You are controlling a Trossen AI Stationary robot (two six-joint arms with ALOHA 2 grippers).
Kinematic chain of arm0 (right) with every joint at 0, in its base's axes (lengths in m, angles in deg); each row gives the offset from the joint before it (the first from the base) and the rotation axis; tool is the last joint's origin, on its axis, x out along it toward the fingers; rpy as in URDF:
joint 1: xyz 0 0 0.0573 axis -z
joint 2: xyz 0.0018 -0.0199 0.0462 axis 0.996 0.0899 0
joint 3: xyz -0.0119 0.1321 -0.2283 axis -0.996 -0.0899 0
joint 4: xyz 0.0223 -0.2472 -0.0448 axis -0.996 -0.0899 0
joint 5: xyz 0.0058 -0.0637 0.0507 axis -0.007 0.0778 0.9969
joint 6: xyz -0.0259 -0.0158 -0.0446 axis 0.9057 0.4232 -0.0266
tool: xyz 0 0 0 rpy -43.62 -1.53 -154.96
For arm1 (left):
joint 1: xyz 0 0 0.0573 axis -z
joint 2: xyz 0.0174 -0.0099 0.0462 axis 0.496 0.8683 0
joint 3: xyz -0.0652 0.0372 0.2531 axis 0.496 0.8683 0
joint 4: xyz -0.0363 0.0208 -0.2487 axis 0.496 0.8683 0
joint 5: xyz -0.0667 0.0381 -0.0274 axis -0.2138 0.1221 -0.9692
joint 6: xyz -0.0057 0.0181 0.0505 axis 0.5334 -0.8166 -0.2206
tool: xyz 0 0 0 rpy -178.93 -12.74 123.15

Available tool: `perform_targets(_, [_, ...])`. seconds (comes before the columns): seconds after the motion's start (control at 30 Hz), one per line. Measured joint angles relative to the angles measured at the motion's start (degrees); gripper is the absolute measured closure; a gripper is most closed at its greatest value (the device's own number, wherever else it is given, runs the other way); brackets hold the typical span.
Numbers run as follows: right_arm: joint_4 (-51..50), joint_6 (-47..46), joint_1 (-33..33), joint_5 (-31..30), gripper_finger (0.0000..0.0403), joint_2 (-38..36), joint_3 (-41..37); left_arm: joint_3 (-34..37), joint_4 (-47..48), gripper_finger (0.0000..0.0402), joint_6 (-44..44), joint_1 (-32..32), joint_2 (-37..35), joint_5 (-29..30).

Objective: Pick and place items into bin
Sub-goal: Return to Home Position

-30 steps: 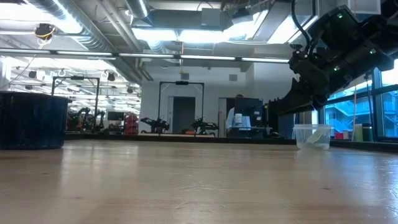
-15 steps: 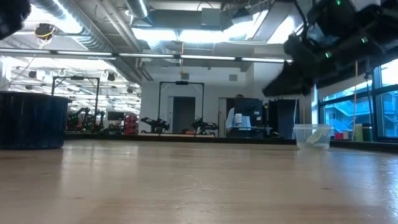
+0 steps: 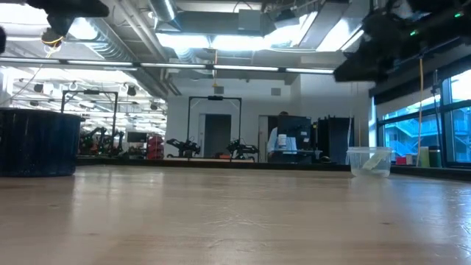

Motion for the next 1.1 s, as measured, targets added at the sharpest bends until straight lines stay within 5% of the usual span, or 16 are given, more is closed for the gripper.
perform_targets(0.3, [-2.7, 2.2, 0.0, 0.2, 0.0265, -18.8, -3.6, 0.0, 8.3, 0.0387, -3.5, -3.0, -10.5, 0.9])
perform_targets(0.6, [-7.3, 4.5, 0.0, 8.4, 0.0265, -29.8, -5.5, 0.0, 8.6, 0.0387, -2.6, -4.7, -12.4, -4.3])
perform_targets(0.7, [-7.9, 5.1, 0.3, 8.5, 0.0265, -31.9, -5.5, 1.9, 0.1, 0.0387, -6.2, -5.9, -11.4, -5.7])
perform_targets(0.9, [-8.6, 6.0, 1.3, 8.5, 0.0265, -34.4, -5.5, 11.0, -32.2, 0.0386, -28.9, -12.1, -11.2, -18.2])
perform_targets(1.1, [-10.9, 5.8, 1.5, 8.5, 0.0265, -34.7, -5.5, 12.3, -32.2, 0.0386, -32.0, -23.9, -11.9, -19.9])
